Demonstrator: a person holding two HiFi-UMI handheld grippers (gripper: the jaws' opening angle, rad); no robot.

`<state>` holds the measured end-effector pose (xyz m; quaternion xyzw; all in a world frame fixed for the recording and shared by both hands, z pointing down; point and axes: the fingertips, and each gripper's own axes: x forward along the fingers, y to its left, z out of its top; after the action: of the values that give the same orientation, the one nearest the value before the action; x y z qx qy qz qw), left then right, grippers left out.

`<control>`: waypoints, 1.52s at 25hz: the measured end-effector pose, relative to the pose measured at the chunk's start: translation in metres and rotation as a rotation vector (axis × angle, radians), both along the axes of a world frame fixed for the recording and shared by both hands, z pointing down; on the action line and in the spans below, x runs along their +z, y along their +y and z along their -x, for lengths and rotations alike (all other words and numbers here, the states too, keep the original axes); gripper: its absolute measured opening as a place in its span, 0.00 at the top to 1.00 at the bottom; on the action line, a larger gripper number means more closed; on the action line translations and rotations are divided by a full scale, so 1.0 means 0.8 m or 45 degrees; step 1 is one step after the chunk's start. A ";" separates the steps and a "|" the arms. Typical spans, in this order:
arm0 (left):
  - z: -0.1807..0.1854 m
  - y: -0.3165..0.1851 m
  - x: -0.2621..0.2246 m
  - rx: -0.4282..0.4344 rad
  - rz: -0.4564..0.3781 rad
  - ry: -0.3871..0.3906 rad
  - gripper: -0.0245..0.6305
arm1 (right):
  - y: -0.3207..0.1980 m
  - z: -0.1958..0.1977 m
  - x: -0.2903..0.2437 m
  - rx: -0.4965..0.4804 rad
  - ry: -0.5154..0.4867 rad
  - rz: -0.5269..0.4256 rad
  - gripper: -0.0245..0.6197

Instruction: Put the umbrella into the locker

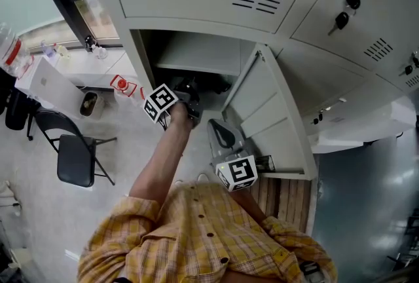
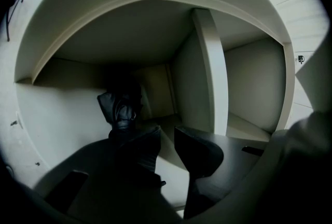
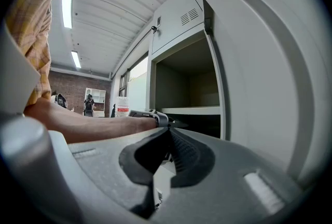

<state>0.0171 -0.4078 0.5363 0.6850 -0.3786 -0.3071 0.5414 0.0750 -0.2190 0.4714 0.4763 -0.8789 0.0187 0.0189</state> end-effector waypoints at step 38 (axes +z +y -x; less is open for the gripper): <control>0.004 0.085 -0.041 0.146 -0.118 -0.074 0.96 | 0.012 0.014 -0.003 0.063 0.021 0.007 0.97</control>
<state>0.0140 -0.3399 0.5033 0.7385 -0.3396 -0.2728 0.5146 0.0636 -0.2096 0.4693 0.4980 -0.8666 0.0175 0.0270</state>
